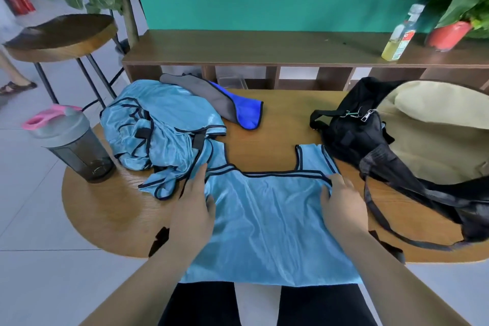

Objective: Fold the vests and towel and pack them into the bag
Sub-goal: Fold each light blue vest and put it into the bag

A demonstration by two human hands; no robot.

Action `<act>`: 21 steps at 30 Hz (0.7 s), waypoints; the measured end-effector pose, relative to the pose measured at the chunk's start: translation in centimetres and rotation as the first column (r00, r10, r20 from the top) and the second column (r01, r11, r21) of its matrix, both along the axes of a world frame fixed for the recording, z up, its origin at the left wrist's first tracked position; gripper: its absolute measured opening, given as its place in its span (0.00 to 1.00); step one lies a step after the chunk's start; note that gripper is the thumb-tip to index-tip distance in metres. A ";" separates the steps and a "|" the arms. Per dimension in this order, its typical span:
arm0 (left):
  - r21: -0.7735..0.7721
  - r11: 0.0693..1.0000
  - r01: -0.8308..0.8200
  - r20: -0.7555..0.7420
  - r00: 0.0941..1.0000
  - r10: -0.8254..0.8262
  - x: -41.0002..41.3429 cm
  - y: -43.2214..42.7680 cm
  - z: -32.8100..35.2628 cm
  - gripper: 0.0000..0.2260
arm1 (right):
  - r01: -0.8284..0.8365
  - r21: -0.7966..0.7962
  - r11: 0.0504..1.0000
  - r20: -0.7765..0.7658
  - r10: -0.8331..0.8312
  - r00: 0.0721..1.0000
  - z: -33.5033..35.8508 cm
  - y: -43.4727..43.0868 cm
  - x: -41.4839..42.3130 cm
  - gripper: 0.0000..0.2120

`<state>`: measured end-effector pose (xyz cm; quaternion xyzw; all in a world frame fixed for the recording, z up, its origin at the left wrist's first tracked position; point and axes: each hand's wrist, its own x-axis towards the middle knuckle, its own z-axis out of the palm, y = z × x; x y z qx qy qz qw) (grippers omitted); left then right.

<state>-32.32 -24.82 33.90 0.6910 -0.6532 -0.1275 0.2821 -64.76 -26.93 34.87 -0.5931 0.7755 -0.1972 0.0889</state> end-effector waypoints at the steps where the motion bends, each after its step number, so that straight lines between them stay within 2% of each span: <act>1: 0.018 1.000 0.017 0.023 1.000 -0.017 0.2 0.4 0.0 0.31 | -0.001 -0.015 1.000 0.010 0.001 1.000 -0.1 0.4 -0.2 0.14; 4: 0.058 0.997 0.045 0.065 0.997 -0.049 0.9 0.8 0.3 0.23 | 0.002 -0.015 1.000 0.051 -0.002 0.999 0.2 1.1 -0.6 0.14; 9: 0.108 0.994 -0.016 -0.140 0.990 0.032 1.0 0.6 2.5 0.19 | 0.040 0.030 0.999 0.149 -0.044 0.988 1.5 1.1 -0.6 0.12; 11: 0.065 0.997 -0.051 -0.209 0.976 0.063 0.9 0.4 4.0 0.17 | 0.056 0.005 0.998 0.160 -0.056 0.986 2.3 0.9 -0.5 0.10; 15: -0.065 0.993 -0.095 -0.330 0.941 0.069 0.3 -1.3 6.1 0.13 | 0.046 -0.146 0.988 0.190 -0.018 0.982 4.2 -0.8 -0.3 0.05; 17: -0.073 0.993 -0.096 -0.317 0.946 0.069 0.0 -3.6 5.3 0.13 | 0.024 -0.174 0.984 0.211 0.013 0.977 3.9 -2.9 -0.5 0.03; 19: -0.028 0.998 -0.052 -0.277 0.960 0.043 -0.2 -5.3 3.3 0.14 | -0.008 -0.137 0.991 0.215 0.038 0.976 2.4 -4.8 -0.9 0.06; 21: 0.002 1.000 0.008 -0.162 0.987 -0.008 -0.1 -5.7 1.0 0.17 | -0.015 -0.084 0.996 0.163 0.028 0.986 0.5 -5.6 -1.3 0.09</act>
